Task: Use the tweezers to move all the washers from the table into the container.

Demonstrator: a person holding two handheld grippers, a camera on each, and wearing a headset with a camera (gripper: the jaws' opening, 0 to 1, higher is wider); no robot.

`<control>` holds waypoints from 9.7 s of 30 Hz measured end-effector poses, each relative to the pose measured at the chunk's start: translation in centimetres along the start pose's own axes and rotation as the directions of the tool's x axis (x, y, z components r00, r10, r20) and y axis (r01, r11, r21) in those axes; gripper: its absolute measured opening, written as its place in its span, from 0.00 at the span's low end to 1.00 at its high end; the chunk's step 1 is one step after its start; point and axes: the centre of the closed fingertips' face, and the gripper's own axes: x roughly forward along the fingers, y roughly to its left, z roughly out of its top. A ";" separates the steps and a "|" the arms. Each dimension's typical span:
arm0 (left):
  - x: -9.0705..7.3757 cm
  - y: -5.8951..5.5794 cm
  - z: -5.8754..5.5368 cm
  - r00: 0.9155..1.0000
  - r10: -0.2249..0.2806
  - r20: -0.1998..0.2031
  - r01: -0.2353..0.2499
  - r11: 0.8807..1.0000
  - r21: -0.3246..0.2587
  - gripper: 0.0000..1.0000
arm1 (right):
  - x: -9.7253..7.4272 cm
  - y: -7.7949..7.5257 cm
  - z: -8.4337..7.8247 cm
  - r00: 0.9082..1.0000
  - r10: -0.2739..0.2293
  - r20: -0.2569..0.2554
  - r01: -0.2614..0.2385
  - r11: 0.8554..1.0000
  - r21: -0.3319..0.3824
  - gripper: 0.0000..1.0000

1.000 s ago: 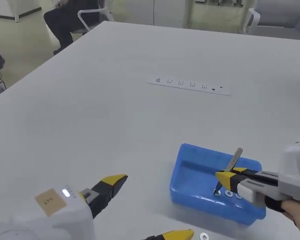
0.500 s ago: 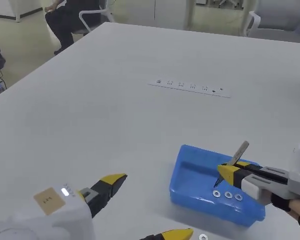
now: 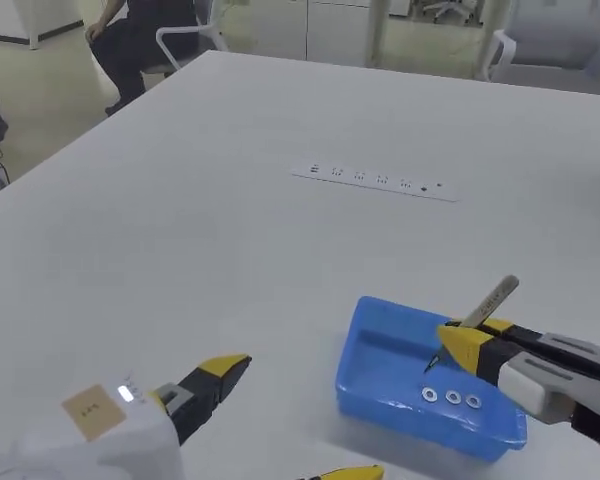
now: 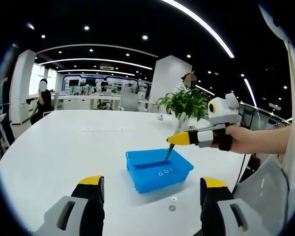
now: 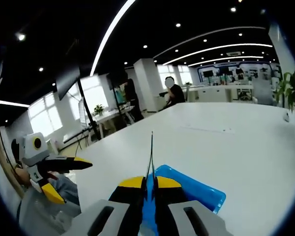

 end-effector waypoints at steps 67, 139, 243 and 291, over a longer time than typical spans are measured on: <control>0.1 -0.3 0.0 1.000 -0.006 0.000 0.006 1.000 0.009 0.81 | 0.0 6.4 -11.2 0.934 0.128 -0.334 -0.270 0.866 -0.422 0.03; 0.0 -0.2 -0.1 1.000 -0.006 -0.001 0.006 1.000 0.014 0.80 | 4.3 -1.5 -4.5 0.980 0.057 -0.189 -0.075 0.993 -0.088 0.03; 0.0 -0.4 -0.3 1.000 -0.018 -0.018 0.018 0.999 0.035 0.77 | 0.8 7.3 -11.1 0.942 0.152 -0.298 -0.271 0.870 -0.413 0.03; 0.0 -0.5 -0.5 0.999 -0.033 -0.030 0.034 0.999 0.042 0.77 | 6.0 -1.5 -1.6 0.997 0.043 -0.071 -0.051 0.993 -0.110 0.03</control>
